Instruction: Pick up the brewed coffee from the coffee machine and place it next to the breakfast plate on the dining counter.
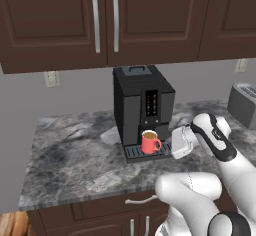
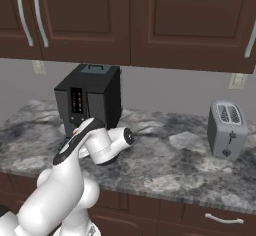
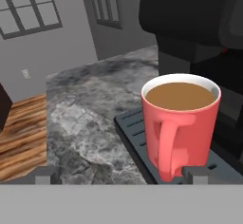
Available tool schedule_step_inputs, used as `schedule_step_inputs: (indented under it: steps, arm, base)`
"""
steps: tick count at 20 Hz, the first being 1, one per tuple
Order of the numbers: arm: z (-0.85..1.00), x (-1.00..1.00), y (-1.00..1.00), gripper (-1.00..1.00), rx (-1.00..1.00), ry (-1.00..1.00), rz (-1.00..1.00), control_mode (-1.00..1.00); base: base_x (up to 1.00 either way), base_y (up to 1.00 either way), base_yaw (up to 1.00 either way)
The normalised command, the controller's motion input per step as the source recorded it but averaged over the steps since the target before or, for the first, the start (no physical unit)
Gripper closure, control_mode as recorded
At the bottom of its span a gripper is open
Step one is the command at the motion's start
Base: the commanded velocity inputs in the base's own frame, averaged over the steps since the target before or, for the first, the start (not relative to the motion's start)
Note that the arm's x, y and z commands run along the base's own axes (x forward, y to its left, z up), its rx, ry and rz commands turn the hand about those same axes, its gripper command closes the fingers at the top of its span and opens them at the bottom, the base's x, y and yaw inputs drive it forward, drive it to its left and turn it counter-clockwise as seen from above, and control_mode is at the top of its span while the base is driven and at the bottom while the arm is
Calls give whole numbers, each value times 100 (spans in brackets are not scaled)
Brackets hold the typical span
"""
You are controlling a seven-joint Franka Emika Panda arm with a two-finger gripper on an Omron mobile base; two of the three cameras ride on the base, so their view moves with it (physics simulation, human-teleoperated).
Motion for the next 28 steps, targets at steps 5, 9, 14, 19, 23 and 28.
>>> schedule_step_inputs:
  steps: [5,9,14,19,23,28]
  arm:
    - [-7,0,2,-100,1,0,-5,-100]
    - [-4,7,0,-100,3,0,-8,-100]
    - [-13,14,12,-100,1,0,-4,-100]
    - [-12,1,21,-100,0,0,0,-100]
    - [-16,0,21,-100,0,0,0,-100]
    - [-20,0,17,-100,0,0,0,-100]
  base:
    - [0,0,0]
    - [0,0,0]
    - [0,0,0]
    - [0,0,0]
    - [0,0,0]
    - [0,0,0]
